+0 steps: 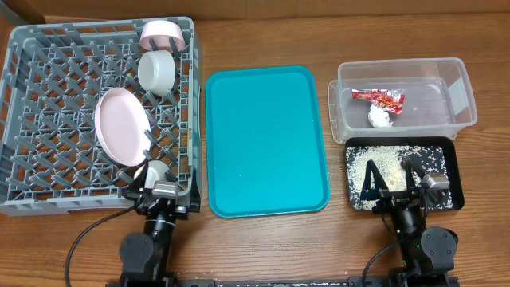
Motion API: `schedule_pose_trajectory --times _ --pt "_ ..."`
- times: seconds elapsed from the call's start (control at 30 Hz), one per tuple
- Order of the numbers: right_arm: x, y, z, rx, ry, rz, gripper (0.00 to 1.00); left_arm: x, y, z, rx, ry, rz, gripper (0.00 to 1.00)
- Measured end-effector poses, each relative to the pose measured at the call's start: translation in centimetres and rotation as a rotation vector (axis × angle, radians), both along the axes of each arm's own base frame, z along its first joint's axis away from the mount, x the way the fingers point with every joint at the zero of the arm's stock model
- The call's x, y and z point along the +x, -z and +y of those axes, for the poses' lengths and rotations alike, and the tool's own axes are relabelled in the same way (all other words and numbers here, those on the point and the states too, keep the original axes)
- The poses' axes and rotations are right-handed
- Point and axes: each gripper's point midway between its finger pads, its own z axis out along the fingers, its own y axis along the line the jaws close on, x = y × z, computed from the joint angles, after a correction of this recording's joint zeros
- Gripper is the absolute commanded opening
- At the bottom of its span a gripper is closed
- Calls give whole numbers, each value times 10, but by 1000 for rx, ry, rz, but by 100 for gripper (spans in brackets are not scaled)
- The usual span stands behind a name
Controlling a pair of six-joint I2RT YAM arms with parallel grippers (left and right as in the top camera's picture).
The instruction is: Sort waste into correct bins and load items into the dishwasher
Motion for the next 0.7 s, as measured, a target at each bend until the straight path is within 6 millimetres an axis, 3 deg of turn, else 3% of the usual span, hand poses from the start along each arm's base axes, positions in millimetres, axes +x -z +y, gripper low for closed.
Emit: schedule_pose_trajectory --times 0.03,0.7 --pt "0 0 0 0 0 0 100 0 10 0 1 0 36 100" --pt "0 0 0 0 1 0 100 0 10 0 -4 -1 36 100"
